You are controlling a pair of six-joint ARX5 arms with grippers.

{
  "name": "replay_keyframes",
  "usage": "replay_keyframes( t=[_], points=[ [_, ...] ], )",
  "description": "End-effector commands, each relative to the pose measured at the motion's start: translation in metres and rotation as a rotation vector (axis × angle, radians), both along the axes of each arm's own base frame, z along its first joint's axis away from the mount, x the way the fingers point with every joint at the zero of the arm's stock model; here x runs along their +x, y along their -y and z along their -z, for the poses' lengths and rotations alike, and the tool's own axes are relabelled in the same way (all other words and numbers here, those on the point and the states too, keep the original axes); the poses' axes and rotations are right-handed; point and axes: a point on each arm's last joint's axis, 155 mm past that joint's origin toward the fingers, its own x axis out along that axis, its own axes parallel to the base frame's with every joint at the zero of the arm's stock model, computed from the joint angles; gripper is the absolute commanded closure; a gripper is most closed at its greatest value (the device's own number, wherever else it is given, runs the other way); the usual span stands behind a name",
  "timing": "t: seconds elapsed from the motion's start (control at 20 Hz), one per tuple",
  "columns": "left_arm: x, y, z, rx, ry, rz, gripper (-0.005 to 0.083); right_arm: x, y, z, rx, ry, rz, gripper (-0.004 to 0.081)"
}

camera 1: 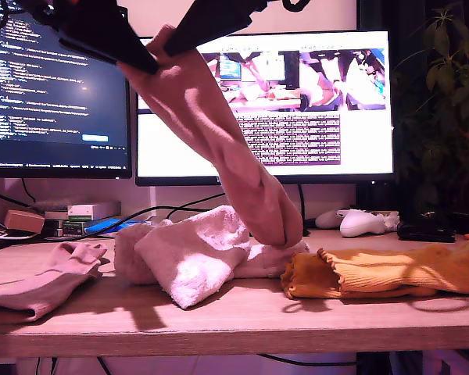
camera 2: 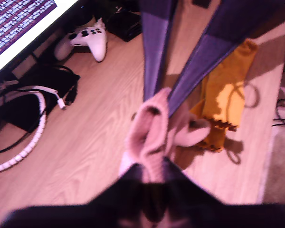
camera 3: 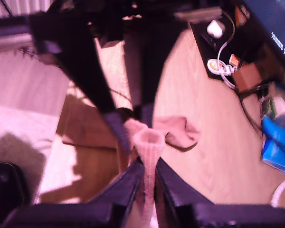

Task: Pair up the socks based on colour and pattern, by placing them on top of one another

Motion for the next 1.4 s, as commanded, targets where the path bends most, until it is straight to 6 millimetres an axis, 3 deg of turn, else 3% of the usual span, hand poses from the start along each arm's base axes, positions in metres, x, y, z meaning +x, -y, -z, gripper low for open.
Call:
replay_keyframes(
  t=[0.0,0.25,0.4,0.45,0.5,0.75,0.85,1.0,1.15,1.35],
  points=[
    [0.005,-0.001,0.007,0.021,0.003,-0.015,0.0794,-0.004,-0.003,-0.004,0.017,-0.032,0.02,0.0712],
    [0.02,-0.011,0.003,0.049,0.053,-0.09,0.0794,-0.01,0.003,0.0,0.026,-0.196,0.125,0.0607],
    [0.028,-0.016,0.001,0.063,0.079,-0.13,0.0794,-0.013,0.022,0.009,-0.022,-0.285,0.211,0.0584],
    [0.028,-0.016,0.0,0.063,0.08,-0.131,0.0794,-0.014,0.029,0.011,-0.029,-0.332,0.25,0.0644],
    [0.028,-0.016,0.0,0.062,0.081,-0.131,0.0794,-0.018,0.036,0.014,-0.042,-0.381,0.267,0.0776],
    [0.028,-0.016,0.0,0.061,0.082,-0.131,0.0794,-0.019,0.06,0.024,-0.055,-0.537,0.403,0.0784],
    [0.028,-0.016,0.0,0.062,0.082,-0.131,0.0794,-0.002,0.065,0.031,-0.041,-0.506,0.501,0.0784],
    [0.028,-0.016,0.0,0.062,0.082,-0.132,0.0794,0.043,0.085,0.042,0.048,-0.444,0.805,0.0784],
    [0.028,-0.016,0.0,0.063,0.081,-0.132,0.0794,0.081,0.115,0.032,0.222,-0.285,1.053,0.0783],
    [0.028,-0.016,0.0,0.062,0.082,-0.132,0.0794,0.076,0.139,0.015,0.444,-0.193,1.111,0.0783]
  ],
)
